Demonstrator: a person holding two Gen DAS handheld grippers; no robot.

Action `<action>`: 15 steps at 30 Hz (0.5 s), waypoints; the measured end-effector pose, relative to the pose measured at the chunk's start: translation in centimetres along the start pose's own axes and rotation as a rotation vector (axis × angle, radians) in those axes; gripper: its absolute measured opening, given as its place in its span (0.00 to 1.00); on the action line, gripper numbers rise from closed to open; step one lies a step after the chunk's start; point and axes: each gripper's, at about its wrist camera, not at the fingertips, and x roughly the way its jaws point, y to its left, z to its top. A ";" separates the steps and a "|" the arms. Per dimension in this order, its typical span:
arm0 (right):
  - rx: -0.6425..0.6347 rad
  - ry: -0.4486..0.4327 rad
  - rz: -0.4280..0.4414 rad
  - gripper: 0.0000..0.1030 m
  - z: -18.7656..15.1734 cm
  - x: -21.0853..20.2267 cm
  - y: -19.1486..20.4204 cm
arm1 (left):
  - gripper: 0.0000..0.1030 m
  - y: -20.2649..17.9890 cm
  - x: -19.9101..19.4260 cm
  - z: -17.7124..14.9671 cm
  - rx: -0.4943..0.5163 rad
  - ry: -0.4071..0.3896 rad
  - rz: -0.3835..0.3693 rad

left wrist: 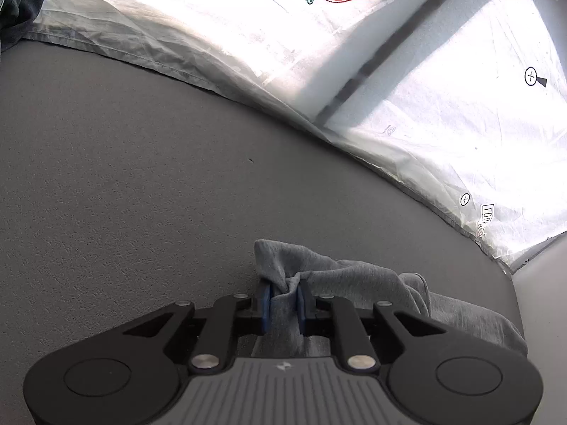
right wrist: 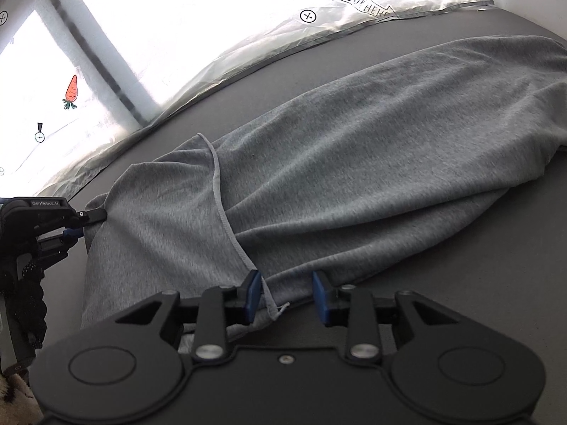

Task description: Fold clothes

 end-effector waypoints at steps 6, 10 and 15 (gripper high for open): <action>0.040 0.004 -0.025 0.33 0.5 0.0 -0.3 | 0.45 0.3 -3.0 -3.0 0.026 0.040 -0.019; 0.071 0.024 -0.066 0.36 0.8 -0.2 -0.5 | 0.51 0.5 -4.9 -6.9 0.013 0.105 -0.012; 0.100 0.108 -0.133 0.47 0.7 -1.1 -1.5 | 0.54 0.1 -6.0 -9.8 -0.017 0.141 -0.024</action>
